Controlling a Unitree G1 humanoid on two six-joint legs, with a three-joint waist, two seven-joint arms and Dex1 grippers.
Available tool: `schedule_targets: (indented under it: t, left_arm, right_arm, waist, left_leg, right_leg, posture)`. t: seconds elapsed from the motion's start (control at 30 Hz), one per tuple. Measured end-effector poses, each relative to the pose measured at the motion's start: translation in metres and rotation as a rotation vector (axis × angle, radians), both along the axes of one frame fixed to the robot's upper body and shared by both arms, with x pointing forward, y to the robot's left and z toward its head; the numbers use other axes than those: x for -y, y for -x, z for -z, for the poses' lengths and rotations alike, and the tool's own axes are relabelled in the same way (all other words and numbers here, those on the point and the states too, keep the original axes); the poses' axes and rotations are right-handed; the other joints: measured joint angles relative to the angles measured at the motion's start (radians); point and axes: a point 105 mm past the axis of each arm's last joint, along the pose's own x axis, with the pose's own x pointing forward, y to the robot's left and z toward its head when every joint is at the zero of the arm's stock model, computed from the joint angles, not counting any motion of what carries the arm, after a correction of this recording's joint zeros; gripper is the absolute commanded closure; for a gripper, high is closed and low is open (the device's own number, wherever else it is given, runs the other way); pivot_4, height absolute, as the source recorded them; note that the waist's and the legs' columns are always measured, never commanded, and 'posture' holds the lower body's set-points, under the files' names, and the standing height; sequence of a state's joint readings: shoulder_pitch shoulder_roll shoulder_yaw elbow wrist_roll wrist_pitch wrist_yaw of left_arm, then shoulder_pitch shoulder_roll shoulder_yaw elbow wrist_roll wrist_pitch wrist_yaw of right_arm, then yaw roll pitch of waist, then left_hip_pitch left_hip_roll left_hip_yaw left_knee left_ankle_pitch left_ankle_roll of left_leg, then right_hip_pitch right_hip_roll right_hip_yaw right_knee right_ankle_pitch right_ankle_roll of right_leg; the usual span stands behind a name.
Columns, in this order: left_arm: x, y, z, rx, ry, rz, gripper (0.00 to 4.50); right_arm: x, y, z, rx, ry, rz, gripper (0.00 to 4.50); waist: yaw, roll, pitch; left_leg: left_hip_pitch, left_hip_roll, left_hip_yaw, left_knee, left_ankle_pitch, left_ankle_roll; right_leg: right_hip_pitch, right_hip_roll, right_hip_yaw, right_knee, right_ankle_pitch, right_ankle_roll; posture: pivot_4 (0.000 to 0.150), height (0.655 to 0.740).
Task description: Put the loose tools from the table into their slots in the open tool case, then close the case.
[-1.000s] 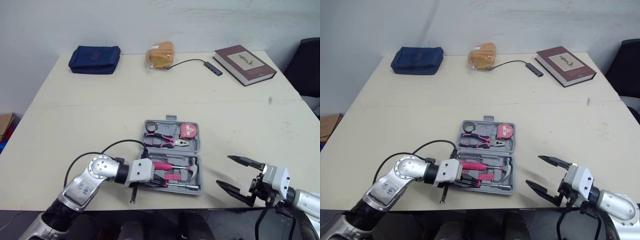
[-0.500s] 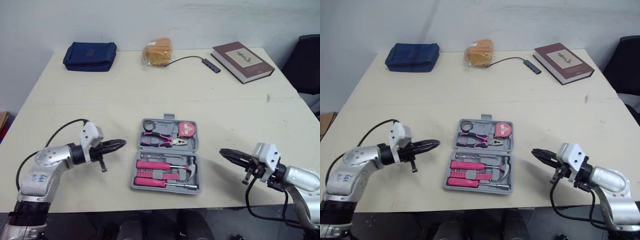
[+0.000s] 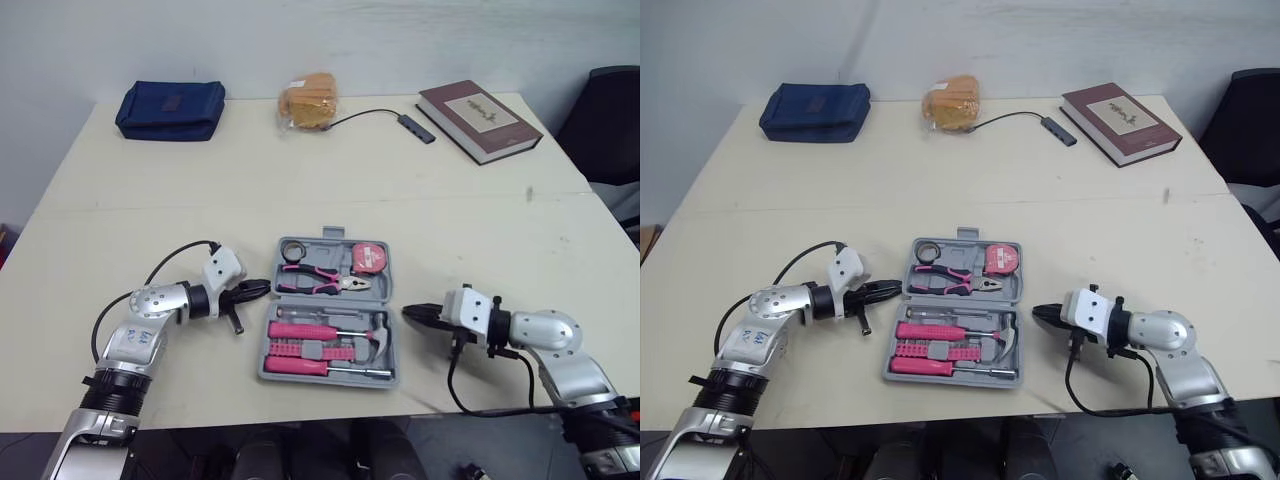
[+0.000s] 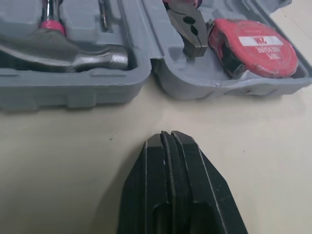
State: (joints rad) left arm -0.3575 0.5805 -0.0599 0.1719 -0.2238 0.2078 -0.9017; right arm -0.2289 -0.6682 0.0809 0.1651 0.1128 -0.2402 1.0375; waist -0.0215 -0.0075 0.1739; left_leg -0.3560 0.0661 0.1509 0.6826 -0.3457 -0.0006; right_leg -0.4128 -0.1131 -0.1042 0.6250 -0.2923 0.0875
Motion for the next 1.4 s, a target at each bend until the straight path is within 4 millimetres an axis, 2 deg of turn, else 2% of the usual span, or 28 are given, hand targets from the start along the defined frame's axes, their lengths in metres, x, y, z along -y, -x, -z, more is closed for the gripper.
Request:
schedule_targets:
  t: [0.2, 0.33, 0.5, 0.87, 0.97, 1.0, 1.03, 1.1, 1.13, 1.23, 1.27, 1.4]
  left_arm:
    - [0.009, 0.006, 0.003, -0.001, 0.021, 0.018, 4.5]
    - [0.02, 0.017, 0.006, -0.013, 0.018, 0.066, 4.5]
    - [0.021, 0.028, 0.009, -0.03, 0.01, 0.075, 4.5]
    - [0.013, 0.035, 0.008, -0.019, -0.049, 0.047, 4.5]
    - [-0.006, 0.035, 0.006, -0.024, -0.071, 0.002, 3.64]
    - [-0.014, 0.036, 0.004, -0.029, -0.083, -0.017, 3.18]
    - [-0.02, 0.037, 0.003, -0.029, -0.094, -0.031, 2.67]
    - [-0.031, 0.037, 0.0, -0.04, -0.093, -0.068, 1.71]
    - [-0.036, 0.037, -0.001, -0.053, -0.083, -0.085, 1.27]
    - [-0.041, 0.038, -0.018, -0.095, -0.007, -0.127, 0.0]
    - [-0.038, 0.037, -0.026, -0.107, 0.023, -0.136, 0.0]
    - [-0.028, 0.028, -0.055, -0.201, 0.102, -0.208, 0.0]
  right_arm:
    - [-0.01, -0.009, -0.002, 0.014, -0.009, 0.001, 4.41]
    - [-0.014, -0.011, -0.003, -0.003, -0.015, -0.003, 4.41]
    - [-0.015, -0.01, -0.004, -0.023, -0.005, -0.005, 4.41]
    - [-0.011, -0.004, -0.007, -0.056, 0.054, -0.037, 4.41]
    - [0.0, 0.001, -0.007, -0.123, 0.043, -0.016, 4.5]
    - [0.006, 0.002, -0.007, -0.158, 0.018, 0.014, 3.83]
    - [0.011, 0.002, -0.007, -0.182, 0.001, 0.039, 3.5]
    - [0.023, 0.004, -0.01, -0.208, -0.012, 0.082, 2.41]
    - [0.027, 0.004, -0.012, -0.207, -0.017, 0.096, 2.04]
    - [0.033, 0.0, -0.034, -0.216, -0.135, 0.175, 0.46]
    - [0.034, -0.003, -0.043, -0.236, -0.18, 0.226, 0.05]
    - [0.027, -0.013, -0.072, -0.448, -0.273, 0.4, 0.05]
  waist:
    - [-0.005, 0.0, 0.0]
    - [-0.006, 0.0, 0.0]
    - [-0.006, 0.0, 0.0]
    - [-0.006, 0.0, 0.0]
    - [-0.006, 0.0, 0.0]
    - [-0.007, 0.0, 0.0]
    - [-0.006, 0.0, 0.0]
    - [-0.006, 0.001, 0.0]
    - [-0.006, 0.001, 0.001]
    - [-0.005, 0.001, 0.002]
    - [-0.005, 0.001, 0.002]
    - [-0.005, 0.001, 0.002]
  left_leg:
    - [0.0, 0.001, 0.0, 0.0, 0.0, 0.001]
    - [0.0, 0.001, 0.0, 0.0, 0.0, 0.001]
    - [0.0, 0.001, 0.0, -0.001, 0.0, 0.001]
    - [0.0, 0.002, -0.001, -0.001, 0.0, 0.001]
    - [0.0, 0.003, -0.001, -0.002, -0.001, 0.001]
    - [0.0, 0.003, -0.001, -0.002, -0.001, 0.001]
    - [0.0, 0.003, -0.001, -0.002, -0.001, 0.001]
    - [0.0, 0.002, -0.001, -0.002, -0.001, 0.001]
    - [0.0, 0.002, -0.001, -0.002, -0.001, 0.001]
    - [-0.001, 0.003, -0.002, -0.002, -0.002, 0.001]
    - [-0.001, 0.003, -0.002, -0.002, -0.001, 0.001]
    - [-0.003, 0.001, -0.004, -0.002, -0.001, 0.001]
  right_leg:
    - [0.0, -0.002, 0.0, 0.0, 0.0, 0.0]
    - [0.0, -0.002, 0.0, 0.0, 0.0, 0.0]
    - [0.0, -0.002, 0.0, 0.0, 0.0, 0.0]
    - [0.0, -0.002, 0.0, -0.001, 0.0, 0.0]
    - [0.0, -0.003, 0.0, -0.001, 0.0, -0.001]
    - [0.0, -0.003, 0.0, -0.001, -0.001, -0.001]
    - [0.0, -0.003, 0.0, -0.001, -0.001, -0.001]
    - [-0.001, -0.004, 0.0, -0.001, -0.001, -0.001]
    - [-0.001, -0.004, 0.0, -0.001, -0.001, -0.001]
    - [-0.002, -0.004, 0.0, 0.0, -0.001, -0.001]
    - [-0.002, -0.005, 0.0, 0.0, -0.001, -0.001]
    - [-0.003, -0.011, 0.001, 0.001, -0.001, -0.001]
  posture:
    - [0.15, 0.74]
    - [0.15, 0.74]
    - [0.15, 0.74]
    - [0.15, 0.74]
    - [0.15, 0.74]
    - [0.15, 0.74]
    - [0.15, 0.74]
    - [0.15, 0.74]
    - [0.15, 0.74]
    - [0.15, 0.74]
    - [0.15, 0.74]
    - [0.15, 0.74]
